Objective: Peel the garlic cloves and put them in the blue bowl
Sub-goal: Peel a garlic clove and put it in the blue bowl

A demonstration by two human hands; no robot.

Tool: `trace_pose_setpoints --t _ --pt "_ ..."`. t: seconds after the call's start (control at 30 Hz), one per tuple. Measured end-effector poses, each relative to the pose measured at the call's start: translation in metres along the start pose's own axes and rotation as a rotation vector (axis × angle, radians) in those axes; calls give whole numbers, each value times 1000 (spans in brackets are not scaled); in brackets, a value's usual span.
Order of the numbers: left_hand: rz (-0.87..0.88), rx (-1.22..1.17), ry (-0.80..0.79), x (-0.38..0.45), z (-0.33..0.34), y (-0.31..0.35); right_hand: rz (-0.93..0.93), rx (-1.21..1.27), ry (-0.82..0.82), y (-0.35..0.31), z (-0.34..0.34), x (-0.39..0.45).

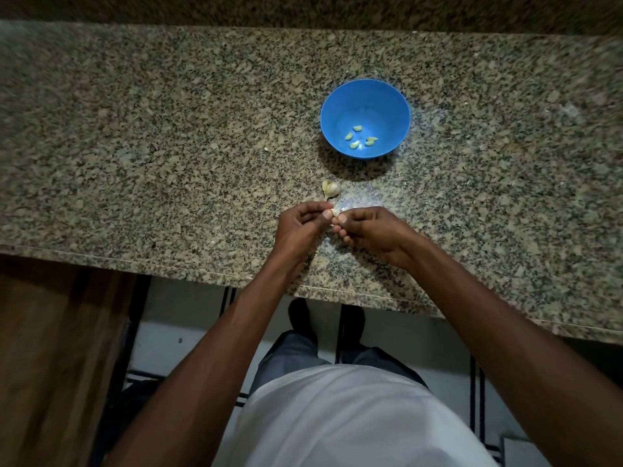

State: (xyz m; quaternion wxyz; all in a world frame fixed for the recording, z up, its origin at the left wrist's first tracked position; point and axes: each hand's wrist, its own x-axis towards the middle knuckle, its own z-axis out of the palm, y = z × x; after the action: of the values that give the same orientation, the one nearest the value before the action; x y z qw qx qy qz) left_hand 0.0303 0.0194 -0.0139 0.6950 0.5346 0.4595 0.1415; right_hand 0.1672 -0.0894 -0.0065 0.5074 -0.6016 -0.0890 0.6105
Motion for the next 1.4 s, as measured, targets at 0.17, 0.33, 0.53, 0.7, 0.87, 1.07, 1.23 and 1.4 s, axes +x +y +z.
trace_pose_setpoints --t 0.17,0.33,0.53,0.7,0.87,1.07,1.23,1.4 --pt "-86 -115 36 2 -6 -3 -268 -601 147 5 -11 2" --pt "-46 -126 29 5 -9 3 -346 -684 298 3 -8 0" --pt "14 -24 6 3 -10 4 -436 -753 405 -3 -2 -1" --pt "65 -14 10 -2 -8 4 -408 -322 178 -4 1 1" --pt "66 -54 16 -5 -2 8 -408 -264 244 -5 3 3" --pt "80 -11 47 -6 4 3 -420 -261 220 -1 3 5" --pt "30 -86 46 -7 9 1 -382 -132 200 6 7 4" --pt "46 -109 -6 -10 7 8 -351 -37 186 6 4 2"
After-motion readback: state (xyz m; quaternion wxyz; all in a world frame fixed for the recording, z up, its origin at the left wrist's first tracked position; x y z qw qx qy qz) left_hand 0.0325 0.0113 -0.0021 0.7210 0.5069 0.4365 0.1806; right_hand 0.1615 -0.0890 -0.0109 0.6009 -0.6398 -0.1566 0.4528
